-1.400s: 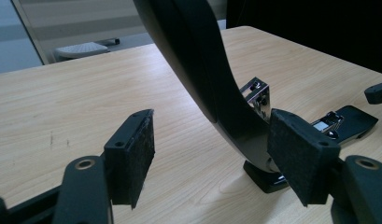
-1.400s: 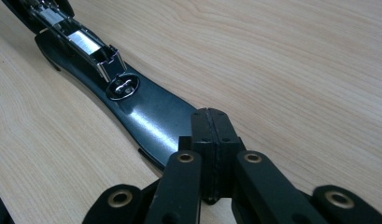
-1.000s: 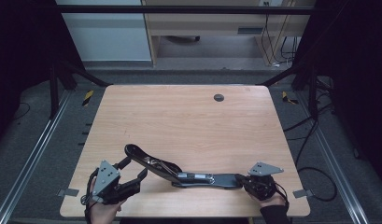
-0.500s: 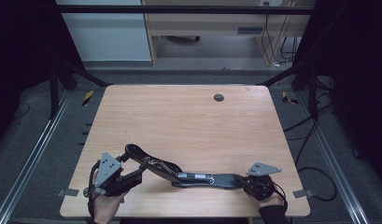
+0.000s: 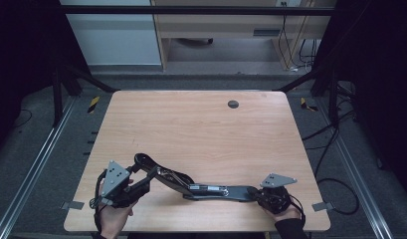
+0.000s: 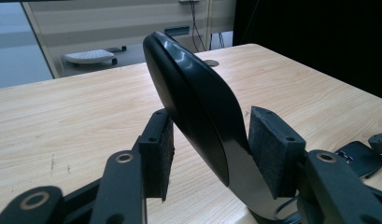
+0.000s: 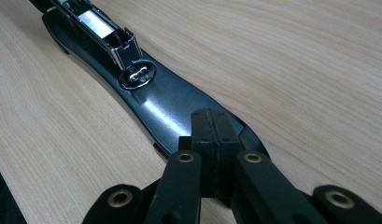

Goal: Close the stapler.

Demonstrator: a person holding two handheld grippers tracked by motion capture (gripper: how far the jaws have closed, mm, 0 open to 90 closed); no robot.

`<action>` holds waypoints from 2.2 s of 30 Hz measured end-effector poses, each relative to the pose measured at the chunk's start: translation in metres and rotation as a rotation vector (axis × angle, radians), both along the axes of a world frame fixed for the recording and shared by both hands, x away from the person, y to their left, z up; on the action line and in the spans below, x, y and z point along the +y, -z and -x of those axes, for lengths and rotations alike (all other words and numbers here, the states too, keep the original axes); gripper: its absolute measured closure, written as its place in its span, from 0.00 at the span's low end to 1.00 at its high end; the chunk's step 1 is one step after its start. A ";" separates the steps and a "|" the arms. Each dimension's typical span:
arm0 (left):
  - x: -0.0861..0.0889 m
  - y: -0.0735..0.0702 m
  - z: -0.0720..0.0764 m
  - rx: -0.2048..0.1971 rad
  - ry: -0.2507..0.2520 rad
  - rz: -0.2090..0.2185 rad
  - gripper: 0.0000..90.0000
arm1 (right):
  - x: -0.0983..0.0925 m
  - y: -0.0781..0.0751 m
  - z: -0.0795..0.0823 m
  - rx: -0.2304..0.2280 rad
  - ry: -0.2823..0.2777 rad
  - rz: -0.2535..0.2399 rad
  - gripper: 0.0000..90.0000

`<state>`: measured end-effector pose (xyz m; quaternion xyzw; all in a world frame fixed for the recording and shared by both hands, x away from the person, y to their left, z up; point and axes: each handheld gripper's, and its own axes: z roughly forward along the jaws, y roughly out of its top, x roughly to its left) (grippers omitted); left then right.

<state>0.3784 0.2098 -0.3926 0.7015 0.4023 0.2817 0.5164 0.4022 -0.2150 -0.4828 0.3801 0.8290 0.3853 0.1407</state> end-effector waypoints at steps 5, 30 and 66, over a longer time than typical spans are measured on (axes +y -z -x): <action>0.000 -0.001 0.000 0.005 0.001 -0.001 0.57 | 0.001 0.001 -0.001 0.017 -0.003 0.003 1.00; -0.016 -0.012 0.000 0.008 0.005 -0.022 0.60 | -0.002 0.005 -0.003 0.053 0.014 -0.004 1.00; -0.053 -0.027 0.003 -0.039 0.024 -0.113 0.62 | -0.004 0.006 -0.004 0.060 0.017 -0.020 1.00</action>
